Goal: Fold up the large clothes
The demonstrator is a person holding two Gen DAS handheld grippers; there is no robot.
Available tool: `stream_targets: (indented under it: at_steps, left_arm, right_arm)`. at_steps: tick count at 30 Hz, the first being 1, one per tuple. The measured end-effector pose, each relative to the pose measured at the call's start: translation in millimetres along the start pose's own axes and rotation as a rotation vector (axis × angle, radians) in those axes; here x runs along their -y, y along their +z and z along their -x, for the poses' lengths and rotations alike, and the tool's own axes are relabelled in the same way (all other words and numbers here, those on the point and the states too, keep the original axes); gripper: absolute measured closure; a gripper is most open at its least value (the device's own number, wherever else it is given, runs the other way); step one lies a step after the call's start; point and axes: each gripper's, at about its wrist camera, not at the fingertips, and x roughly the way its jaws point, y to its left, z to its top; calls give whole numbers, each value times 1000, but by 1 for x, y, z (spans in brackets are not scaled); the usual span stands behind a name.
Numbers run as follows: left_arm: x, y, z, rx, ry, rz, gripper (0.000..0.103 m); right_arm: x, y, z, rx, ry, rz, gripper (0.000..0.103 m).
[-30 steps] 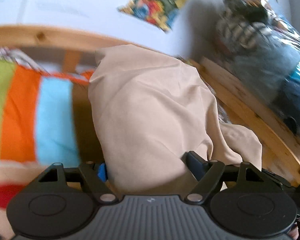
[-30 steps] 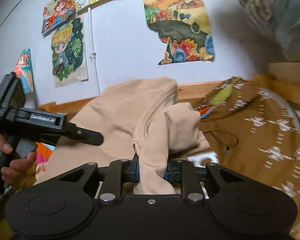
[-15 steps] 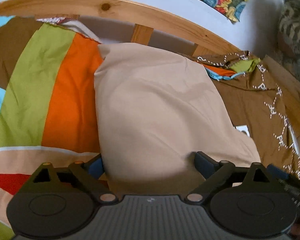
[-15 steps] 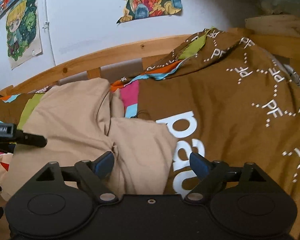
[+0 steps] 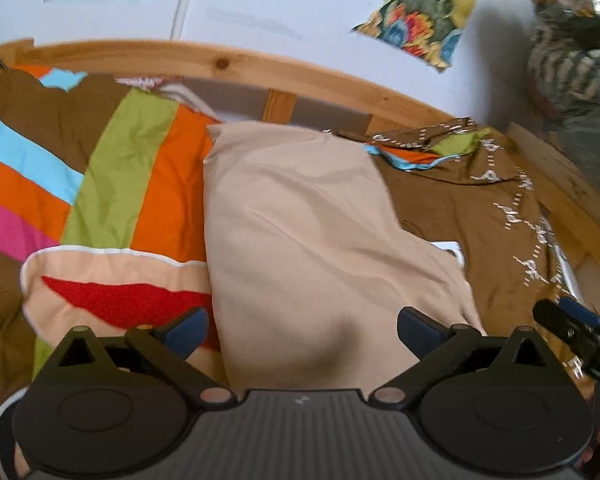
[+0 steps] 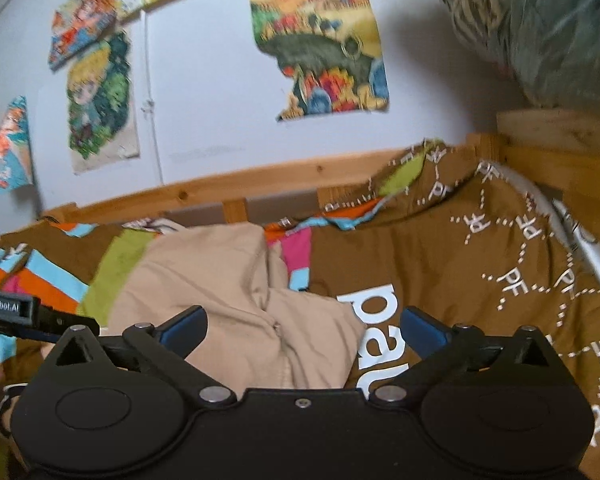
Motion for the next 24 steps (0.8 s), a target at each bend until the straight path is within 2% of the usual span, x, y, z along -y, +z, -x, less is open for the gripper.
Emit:
stream_targets:
  at_steps: [6,14,17,20,24]
  left_arm:
    - [7,-24,53,85,-9,1,1]
    - [18,-60,93,129,22,-113,1]
    - [20,-76,97,116,37,-128,1]
    - [17,-92,94,73,33,-114,1]
    - [16,-105,85,6,5,-108,1]
  right_arm:
    - [-16,0,59,56,30,42,1]
    - [-33,-18,111,35,56,59,1]
    - [-38,-30,123,11,35,85,1]
    - [-44,-42,129,-12,-27,139,1]
    - [-45,-57,127,-63,-25,144,1]
